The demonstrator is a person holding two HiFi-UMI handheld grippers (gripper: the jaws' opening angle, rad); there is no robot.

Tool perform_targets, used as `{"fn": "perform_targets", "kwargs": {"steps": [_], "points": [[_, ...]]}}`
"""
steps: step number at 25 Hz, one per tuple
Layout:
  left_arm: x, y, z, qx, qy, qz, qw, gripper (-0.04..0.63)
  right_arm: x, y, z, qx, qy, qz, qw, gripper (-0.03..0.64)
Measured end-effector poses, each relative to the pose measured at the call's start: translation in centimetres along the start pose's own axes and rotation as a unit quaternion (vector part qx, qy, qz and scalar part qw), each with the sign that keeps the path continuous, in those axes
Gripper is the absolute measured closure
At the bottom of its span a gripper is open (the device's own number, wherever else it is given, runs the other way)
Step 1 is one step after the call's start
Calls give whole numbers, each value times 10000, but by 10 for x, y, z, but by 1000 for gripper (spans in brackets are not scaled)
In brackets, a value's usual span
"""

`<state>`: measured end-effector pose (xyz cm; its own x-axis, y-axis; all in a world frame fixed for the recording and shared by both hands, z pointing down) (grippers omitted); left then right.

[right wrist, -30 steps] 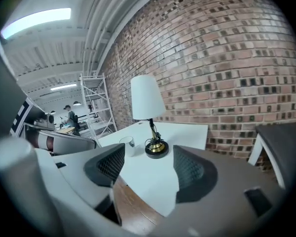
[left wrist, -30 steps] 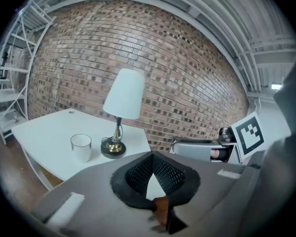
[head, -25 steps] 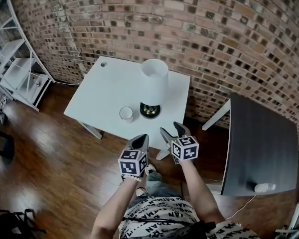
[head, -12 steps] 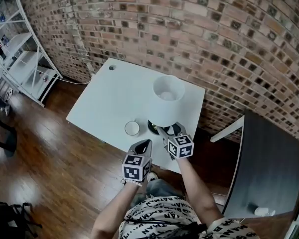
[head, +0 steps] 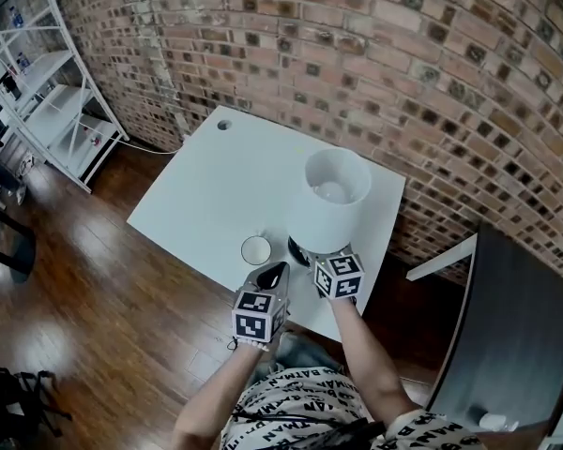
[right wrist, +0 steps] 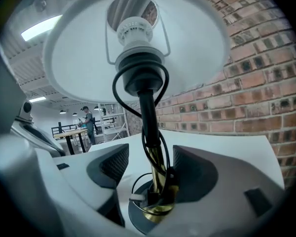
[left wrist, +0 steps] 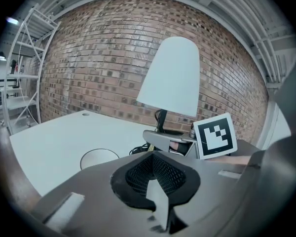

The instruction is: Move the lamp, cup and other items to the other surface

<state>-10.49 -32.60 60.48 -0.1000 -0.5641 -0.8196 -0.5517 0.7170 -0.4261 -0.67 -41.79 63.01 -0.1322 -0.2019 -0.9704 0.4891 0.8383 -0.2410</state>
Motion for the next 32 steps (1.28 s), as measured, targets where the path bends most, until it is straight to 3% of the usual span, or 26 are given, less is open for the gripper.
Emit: {"fn": "perform_targets", "kwargs": {"steps": [2, 4, 8, 11, 19, 24, 32], "points": [[2, 1, -6, 64, -33, 25, 10000, 595, 3, -6, -3, -37, 56, 34, 10000, 346], [5, 2, -8, 95, -60, 72, 9999, 595, 5, -8, -3, -109, 129, 37, 9999, 440], [10, 1, -11, 119, -71, 130, 9998, 595, 10, -10, 0, -130, 88, 60, 9999, 445], [13, 0, -9, 111, -78, 160, 9998, 595, 15, -8, 4, -292, 271, 116, 9991, 530], [23, -2, -3, 80, -92, 106, 9999, 595, 22, -9, 4, -333, 548, -113, 9979, 540], [30, 5, 4, -5, -87, -32, 10000, 595, 33, 9, 0, -382, 415, -175, 9983, 540], [20, 12, 52, -697, -349, -388, 9962, 595, 58, 96, 7, -1124, 240, -166, 9932, 540]]}}
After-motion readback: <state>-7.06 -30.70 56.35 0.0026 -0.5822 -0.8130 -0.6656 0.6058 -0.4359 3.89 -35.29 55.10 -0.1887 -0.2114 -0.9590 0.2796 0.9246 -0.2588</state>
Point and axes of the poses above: the fingertips, and each gripper's own axes: y backward along the fingers, z to its right, x out of its top, the point moved 3 cm from there along y, backward along the fingers, and after that the axes turned 9 degrees about y, right-handed, at the moved point
